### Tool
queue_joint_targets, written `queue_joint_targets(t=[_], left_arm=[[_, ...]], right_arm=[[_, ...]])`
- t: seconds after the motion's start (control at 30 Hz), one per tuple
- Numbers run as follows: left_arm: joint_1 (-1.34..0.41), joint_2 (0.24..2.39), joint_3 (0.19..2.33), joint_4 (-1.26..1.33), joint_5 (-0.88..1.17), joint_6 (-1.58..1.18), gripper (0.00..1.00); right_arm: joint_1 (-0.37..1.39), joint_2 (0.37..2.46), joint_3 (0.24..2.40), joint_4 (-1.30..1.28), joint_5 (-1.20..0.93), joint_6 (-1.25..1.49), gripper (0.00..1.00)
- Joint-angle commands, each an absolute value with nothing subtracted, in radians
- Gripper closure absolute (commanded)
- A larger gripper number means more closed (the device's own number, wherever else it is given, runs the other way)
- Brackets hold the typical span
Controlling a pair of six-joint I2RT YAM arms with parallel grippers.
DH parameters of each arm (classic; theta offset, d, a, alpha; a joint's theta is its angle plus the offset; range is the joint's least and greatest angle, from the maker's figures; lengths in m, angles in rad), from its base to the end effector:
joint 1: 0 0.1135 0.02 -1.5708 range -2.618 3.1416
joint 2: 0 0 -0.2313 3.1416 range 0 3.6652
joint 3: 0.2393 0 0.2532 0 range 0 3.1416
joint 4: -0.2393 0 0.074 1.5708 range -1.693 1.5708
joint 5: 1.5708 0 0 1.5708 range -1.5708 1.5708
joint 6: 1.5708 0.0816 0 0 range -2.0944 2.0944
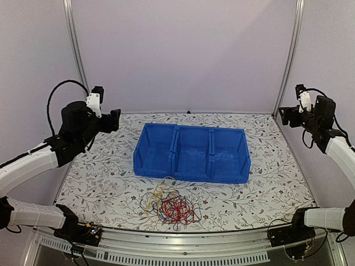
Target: Untangle the cables
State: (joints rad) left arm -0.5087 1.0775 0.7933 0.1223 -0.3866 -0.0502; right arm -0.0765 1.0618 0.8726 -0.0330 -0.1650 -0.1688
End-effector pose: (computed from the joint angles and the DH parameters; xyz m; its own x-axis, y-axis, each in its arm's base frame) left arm 0.2866 -0.1246 0.2817 -0.1469 0.0287 -0.9887 0.1189 0.9928 0.0112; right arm 0.3110 -0.0104 0.2941 -0.2024 -0.1507 -0.9676 -0.1201 0.9845 -0.1282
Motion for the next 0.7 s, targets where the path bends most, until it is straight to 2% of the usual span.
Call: queue_joint_targets(t=[0.0, 0.13, 0.23, 0.43, 0.53, 0.67], left_arm=[[-0.479, 1.043, 0.754, 0.211, -0.289, -0.022, 0.14], [-0.512, 1.054, 0.783, 0.173, -0.174, -0.016, 0.35], [-0.601, 1.073, 0.827, 0.139, -0.154, 0.004, 0.41], [-0.812, 1.107, 0.91, 0.005, -0.127, -0.035, 0.44], [-0.943, 1.126, 0.932, -0.088, -0.147, -0.106, 0.44], [-1.114, 1.154, 0.927, -0.235, -0.219, -0.241, 0.46]], right_arm=[[-0.129, 1.038, 0.843, 0.03, -0.25, -0.146, 0.04], [-0.159, 1.045, 0.874, -0.069, -0.477, -0.268, 0.06], [-0.142, 1.067, 0.928, -0.196, -0.594, -0.355, 0.13], [0.042, 1.041, 0.959, -0.403, -0.691, -0.578, 0.27], [0.195, 1.037, 0.96, -0.511, -0.721, -0.66, 0.35], [0.43, 1.064, 0.924, -0.581, -0.647, -0.725, 0.44]])
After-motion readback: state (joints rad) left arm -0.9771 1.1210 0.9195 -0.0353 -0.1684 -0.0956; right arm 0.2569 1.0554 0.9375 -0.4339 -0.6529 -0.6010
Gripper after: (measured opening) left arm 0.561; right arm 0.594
